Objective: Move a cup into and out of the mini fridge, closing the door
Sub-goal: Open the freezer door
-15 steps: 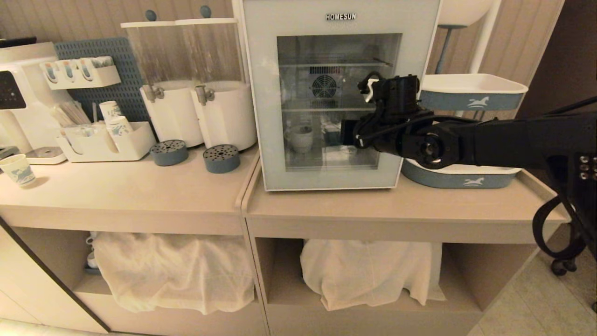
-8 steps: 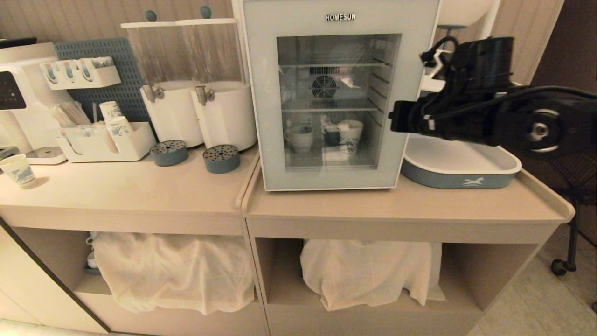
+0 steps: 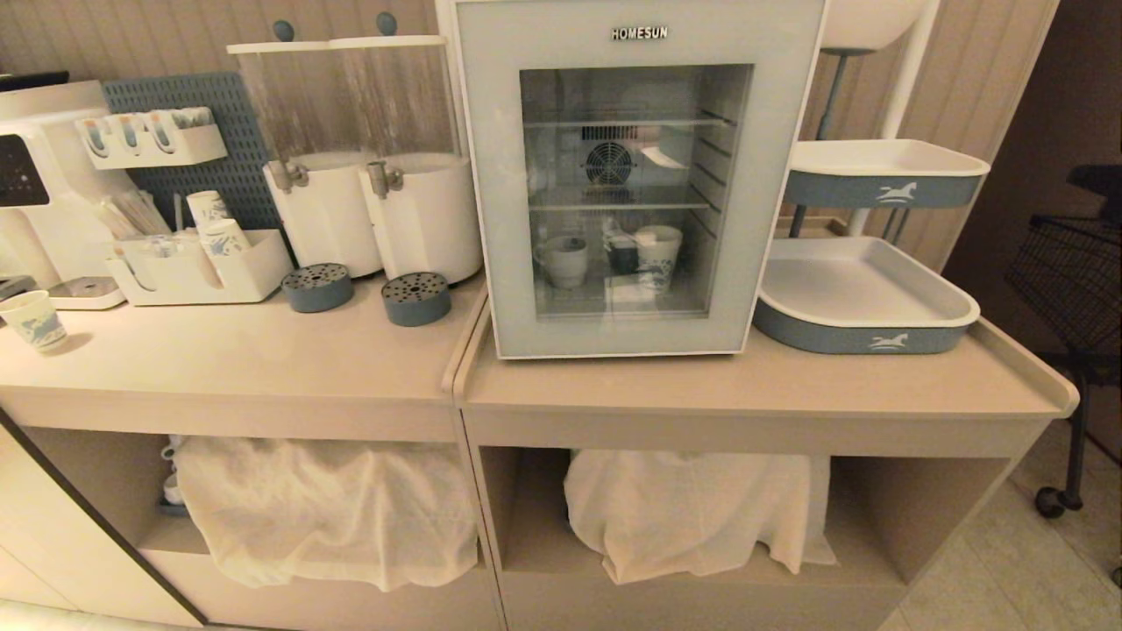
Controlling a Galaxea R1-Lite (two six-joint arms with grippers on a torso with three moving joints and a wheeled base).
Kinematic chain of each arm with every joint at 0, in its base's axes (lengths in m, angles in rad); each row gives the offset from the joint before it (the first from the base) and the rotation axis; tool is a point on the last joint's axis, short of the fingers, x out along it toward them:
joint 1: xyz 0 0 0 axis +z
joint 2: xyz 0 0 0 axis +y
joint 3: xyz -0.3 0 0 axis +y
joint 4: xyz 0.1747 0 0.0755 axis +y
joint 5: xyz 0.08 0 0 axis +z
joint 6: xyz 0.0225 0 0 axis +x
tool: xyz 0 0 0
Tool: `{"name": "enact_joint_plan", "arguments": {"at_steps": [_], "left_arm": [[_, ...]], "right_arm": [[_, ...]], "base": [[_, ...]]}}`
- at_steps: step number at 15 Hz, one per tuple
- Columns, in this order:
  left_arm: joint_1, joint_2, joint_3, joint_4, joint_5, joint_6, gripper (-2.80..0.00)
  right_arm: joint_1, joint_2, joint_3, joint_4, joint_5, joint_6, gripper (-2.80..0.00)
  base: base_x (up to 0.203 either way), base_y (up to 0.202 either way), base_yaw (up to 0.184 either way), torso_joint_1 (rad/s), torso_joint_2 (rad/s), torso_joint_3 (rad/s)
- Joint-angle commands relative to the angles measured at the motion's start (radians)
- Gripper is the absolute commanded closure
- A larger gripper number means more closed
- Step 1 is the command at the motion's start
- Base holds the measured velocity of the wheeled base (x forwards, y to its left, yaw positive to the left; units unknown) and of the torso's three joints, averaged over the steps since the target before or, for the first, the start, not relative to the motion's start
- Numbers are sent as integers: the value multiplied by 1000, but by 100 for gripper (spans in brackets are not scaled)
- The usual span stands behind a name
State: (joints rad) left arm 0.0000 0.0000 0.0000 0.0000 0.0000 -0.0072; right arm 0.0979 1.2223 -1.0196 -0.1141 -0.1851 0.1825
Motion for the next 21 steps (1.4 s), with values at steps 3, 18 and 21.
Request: {"name": "enact_joint_plan", "arguments": {"at_steps": [3, 18, 21], "left_arm": [[0, 2, 0, 0, 0, 0, 0], [0, 2, 0, 0, 0, 0, 0], [0, 0, 0, 0, 0, 0, 0]], "right_arm": [[-24, -494, 182, 115, -43, 42, 0], [-100, -1223, 967, -91, 151, -222, 0], [-101, -1222, 1040, -4, 188, -267, 0]], "base": [[0, 0, 0, 0, 0, 0], [0, 0, 0, 0, 0, 0], [0, 0, 0, 0, 0, 0]]}}
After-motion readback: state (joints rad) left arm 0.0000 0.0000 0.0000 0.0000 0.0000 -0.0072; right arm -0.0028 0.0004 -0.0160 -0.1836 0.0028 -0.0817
